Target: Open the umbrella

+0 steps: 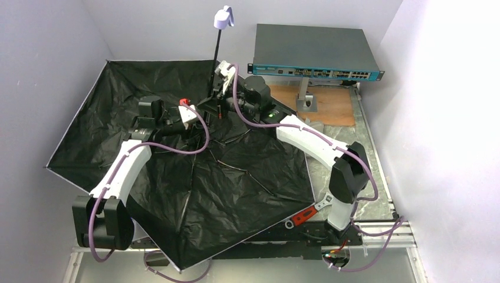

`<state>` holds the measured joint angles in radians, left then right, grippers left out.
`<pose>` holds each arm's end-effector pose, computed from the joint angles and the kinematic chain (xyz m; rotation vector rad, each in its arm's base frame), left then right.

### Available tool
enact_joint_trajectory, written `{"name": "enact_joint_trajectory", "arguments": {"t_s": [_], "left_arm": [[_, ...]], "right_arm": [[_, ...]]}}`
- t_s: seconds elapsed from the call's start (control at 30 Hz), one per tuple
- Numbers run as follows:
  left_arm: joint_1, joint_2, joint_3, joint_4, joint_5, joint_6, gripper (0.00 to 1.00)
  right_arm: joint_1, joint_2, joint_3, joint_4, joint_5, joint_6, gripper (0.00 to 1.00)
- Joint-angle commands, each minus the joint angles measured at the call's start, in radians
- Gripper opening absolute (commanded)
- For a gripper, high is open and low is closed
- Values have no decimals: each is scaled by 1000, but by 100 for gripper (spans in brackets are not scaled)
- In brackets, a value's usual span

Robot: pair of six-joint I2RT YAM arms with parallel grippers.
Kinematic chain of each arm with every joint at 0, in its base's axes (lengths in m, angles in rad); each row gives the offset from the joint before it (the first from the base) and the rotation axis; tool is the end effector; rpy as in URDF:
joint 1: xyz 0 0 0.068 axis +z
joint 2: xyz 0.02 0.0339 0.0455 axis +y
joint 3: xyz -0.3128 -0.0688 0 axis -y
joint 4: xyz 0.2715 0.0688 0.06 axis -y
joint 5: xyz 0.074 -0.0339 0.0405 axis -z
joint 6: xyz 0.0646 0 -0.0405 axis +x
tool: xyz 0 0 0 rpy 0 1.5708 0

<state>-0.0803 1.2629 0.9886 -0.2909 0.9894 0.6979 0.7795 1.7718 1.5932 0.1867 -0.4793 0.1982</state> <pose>0.2900 -0.0775 0.3372 1.2035 1.4959 -0.6383 0.3287 0.3668 0.4319 -0.8533 1.4491 1.1253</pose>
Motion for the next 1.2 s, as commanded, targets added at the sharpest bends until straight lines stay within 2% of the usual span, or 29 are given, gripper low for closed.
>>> {"name": "enact_joint_trajectory", "arguments": {"t_s": [0.0, 0.2, 0.47, 0.67, 0.9, 1.03, 1.17], "left_arm": [[77, 112, -69, -236, -309, 153, 14], [77, 158, -100, -251, -356, 236, 17], [118, 252, -104, -287, -427, 319, 14], [121, 286, -124, -271, -494, 368, 16], [120, 310, -134, -265, -506, 402, 14], [120, 323, -179, -246, -571, 450, 19], [127, 334, -182, -236, -573, 453, 14]], "right_arm": [[-31, -148, 201, 338, -4, 80, 0], [-31, -151, 212, 362, 25, 101, 0], [-38, -149, 273, 376, 72, 112, 0], [-55, -140, 329, 388, 93, 150, 0], [-69, -139, 311, 413, 103, 158, 0], [-89, -130, 344, 422, 84, 182, 0], [-79, -139, 269, 436, 22, 179, 0]]}}
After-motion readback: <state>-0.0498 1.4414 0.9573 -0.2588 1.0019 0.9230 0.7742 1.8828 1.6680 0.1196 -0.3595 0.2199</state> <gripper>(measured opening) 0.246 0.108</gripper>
